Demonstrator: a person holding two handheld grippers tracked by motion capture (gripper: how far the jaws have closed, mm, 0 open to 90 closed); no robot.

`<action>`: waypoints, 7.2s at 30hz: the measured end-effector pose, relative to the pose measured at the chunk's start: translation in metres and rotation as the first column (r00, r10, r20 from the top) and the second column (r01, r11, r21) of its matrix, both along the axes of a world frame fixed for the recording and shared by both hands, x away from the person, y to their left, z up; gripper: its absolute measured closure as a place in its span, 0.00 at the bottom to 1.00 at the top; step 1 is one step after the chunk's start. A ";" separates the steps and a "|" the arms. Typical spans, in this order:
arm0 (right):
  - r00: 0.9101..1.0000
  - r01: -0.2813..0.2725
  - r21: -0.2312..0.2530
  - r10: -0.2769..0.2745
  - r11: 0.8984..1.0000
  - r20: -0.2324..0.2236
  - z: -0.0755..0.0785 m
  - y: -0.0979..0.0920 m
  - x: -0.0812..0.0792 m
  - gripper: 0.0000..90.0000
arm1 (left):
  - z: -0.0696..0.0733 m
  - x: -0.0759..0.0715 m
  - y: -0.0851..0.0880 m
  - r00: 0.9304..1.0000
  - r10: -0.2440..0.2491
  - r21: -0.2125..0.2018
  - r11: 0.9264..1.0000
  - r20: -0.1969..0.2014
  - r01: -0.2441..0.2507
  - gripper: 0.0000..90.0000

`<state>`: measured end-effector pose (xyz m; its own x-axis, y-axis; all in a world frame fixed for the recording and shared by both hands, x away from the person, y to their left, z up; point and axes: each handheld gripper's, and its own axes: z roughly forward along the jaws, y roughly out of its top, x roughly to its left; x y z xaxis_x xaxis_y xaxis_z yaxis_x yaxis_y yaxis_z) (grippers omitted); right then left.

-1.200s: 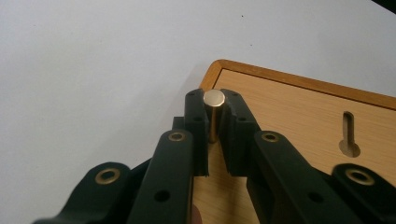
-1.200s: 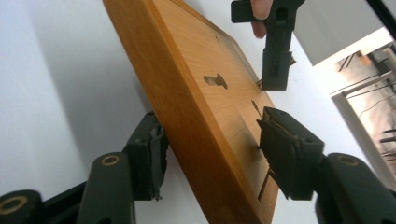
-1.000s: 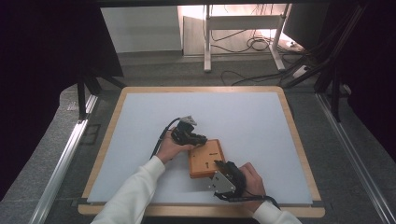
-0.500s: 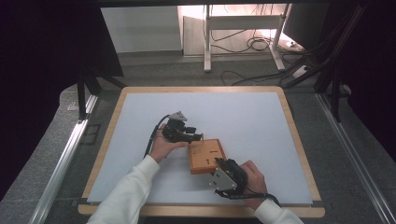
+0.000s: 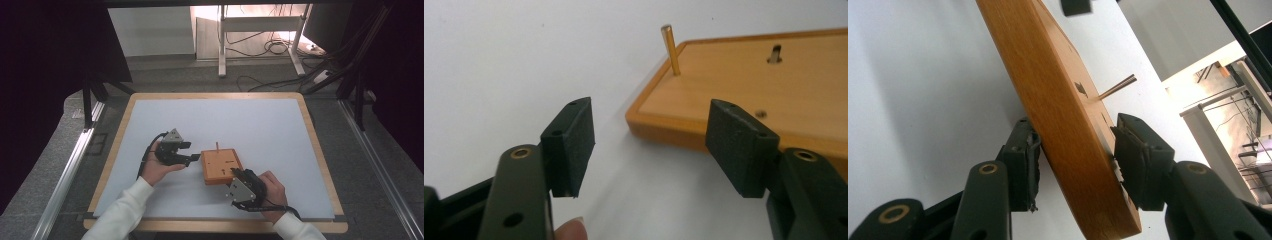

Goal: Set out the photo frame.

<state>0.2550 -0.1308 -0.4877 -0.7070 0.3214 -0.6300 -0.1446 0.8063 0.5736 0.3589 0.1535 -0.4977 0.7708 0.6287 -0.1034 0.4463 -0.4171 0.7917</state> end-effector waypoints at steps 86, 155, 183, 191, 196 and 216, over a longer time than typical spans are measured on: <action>0.938 -0.079 0.160 0.128 0.984 -0.322 0.091 0.015 0.086 0.74 | -0.027 -0.029 0.040 0.997 0.025 0.038 0.999 -0.070 -0.023 0.33; 0.861 0.371 0.420 -0.138 0.828 -0.490 0.009 -0.115 0.059 0.29 | -0.032 0.039 -0.036 0.998 -0.003 0.094 0.996 -0.071 0.010 1.00; 0.870 0.352 0.413 -0.131 0.840 -0.475 0.008 -0.114 0.057 0.29 | -0.030 0.021 -0.041 0.996 -0.052 0.108 0.992 -0.076 0.060 1.00; 0.868 0.354 0.409 -0.133 0.841 -0.477 0.007 -0.115 0.058 0.29 | -0.030 0.021 -0.041 0.995 -0.057 0.105 0.992 -0.081 0.066 1.00; 0.866 0.358 0.409 -0.135 0.839 -0.481 0.006 -0.115 0.058 0.29 | -0.030 0.020 -0.042 0.994 -0.056 0.100 0.993 -0.089 0.064 1.00; 0.861 0.383 0.397 -0.166 0.834 -0.481 -0.002 -0.123 0.057 0.28 | -0.018 -0.011 -0.002 0.999 0.026 0.054 0.998 -0.043 -0.023 0.91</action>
<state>0.3115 -0.2540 -0.4897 -0.6970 0.7167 -0.0245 0.3763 0.3947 0.8382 0.3484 0.1512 -0.5160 0.7505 0.6529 -0.1020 0.4906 -0.4470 0.7480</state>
